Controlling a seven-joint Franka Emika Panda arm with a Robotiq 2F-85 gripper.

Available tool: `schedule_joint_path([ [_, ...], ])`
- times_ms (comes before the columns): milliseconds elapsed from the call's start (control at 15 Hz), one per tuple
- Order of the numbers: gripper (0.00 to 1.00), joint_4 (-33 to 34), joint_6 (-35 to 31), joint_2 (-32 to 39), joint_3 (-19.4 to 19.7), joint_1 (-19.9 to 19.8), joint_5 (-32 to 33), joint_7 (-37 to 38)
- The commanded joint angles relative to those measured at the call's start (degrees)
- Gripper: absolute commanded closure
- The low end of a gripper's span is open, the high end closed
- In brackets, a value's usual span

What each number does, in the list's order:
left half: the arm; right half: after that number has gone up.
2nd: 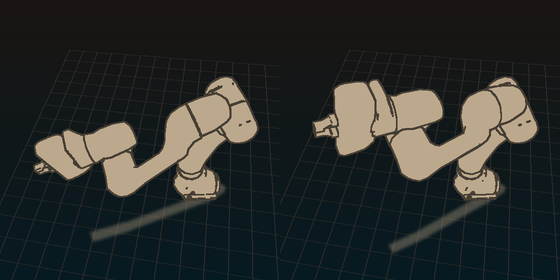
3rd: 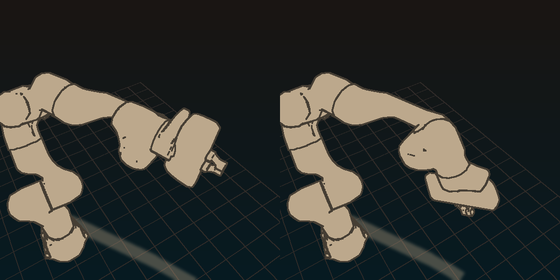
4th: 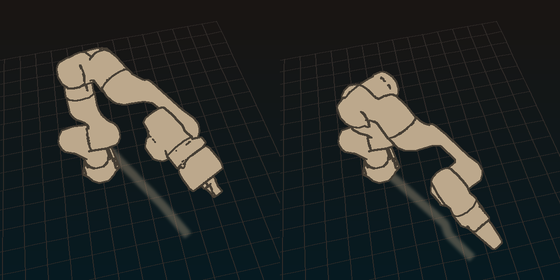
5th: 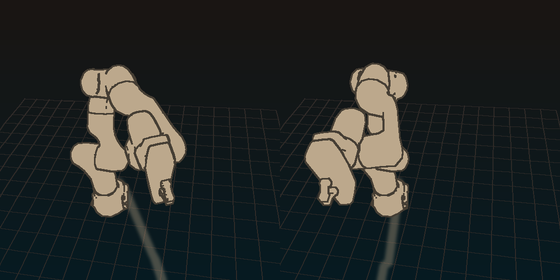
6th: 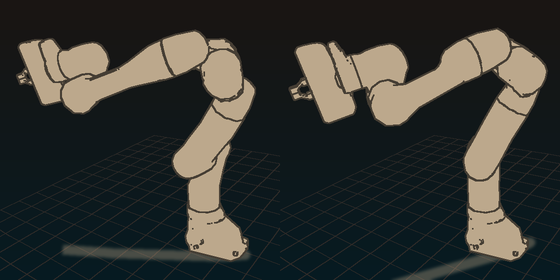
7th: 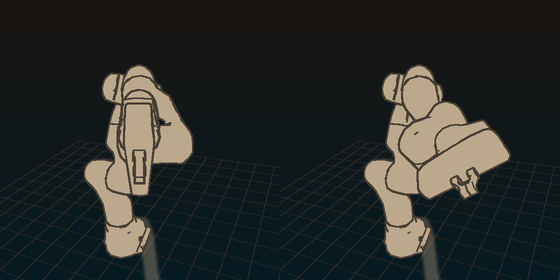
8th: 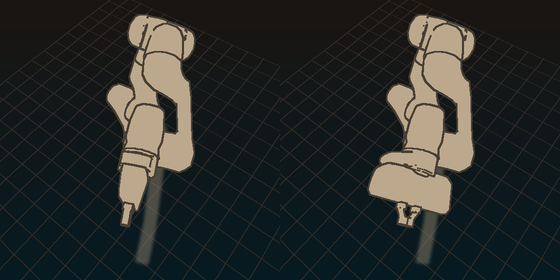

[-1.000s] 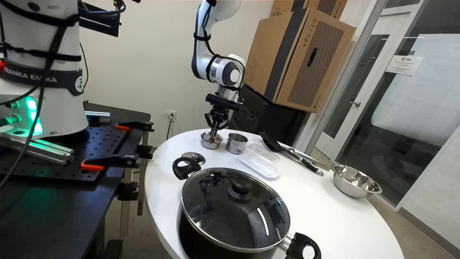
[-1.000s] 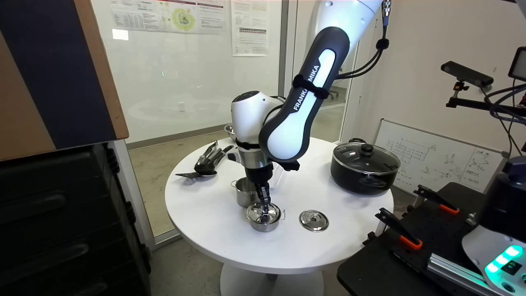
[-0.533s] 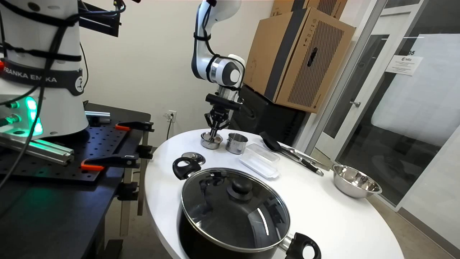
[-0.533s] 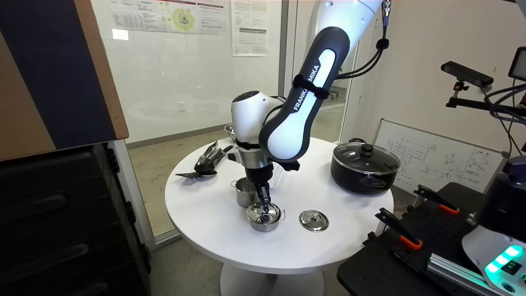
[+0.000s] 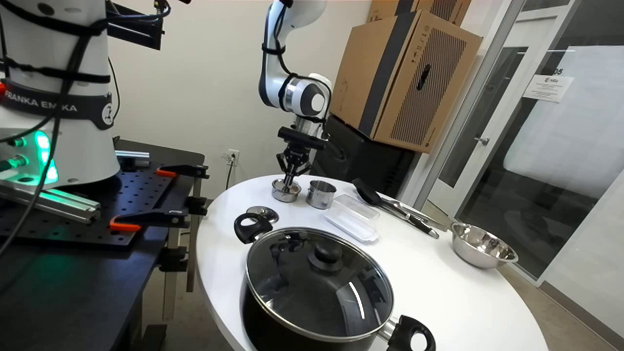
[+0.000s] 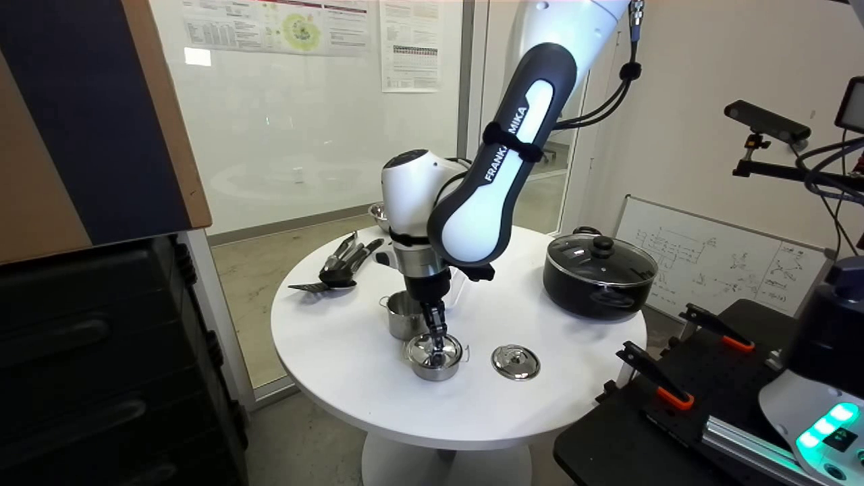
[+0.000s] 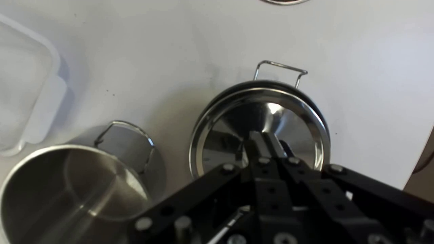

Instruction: Take the lid farthest away from you and put it on the silver pot closest to you

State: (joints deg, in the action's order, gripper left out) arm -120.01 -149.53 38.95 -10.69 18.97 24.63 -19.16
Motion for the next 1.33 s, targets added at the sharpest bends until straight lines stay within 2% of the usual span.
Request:
schedule_joint_path([
  [0,1.0,-1.6,-0.54,-1.04,0.01,-0.17,0.4,0.54],
  [133,0.95,-1.63,-0.49,-1.08,0.03,-0.19,0.4,0.55],
  [200,0.87,-1.73,-0.46,-1.17,0.02,-0.21,0.4,0.52],
  [267,0.68,-1.84,-0.39,-1.28,-0.02,-0.24,0.39,0.45],
  [667,0.27,-5.26,-0.37,-3.96,-1.07,-1.84,-0.06,-1.33],
  [933,0.01,-9.47,-1.58,-8.75,-2.74,-4.24,-0.89,-3.27],
  [1267,0.0,-14.41,-4.24,-15.49,-4.44,-6.68,-2.28,-4.09],
])
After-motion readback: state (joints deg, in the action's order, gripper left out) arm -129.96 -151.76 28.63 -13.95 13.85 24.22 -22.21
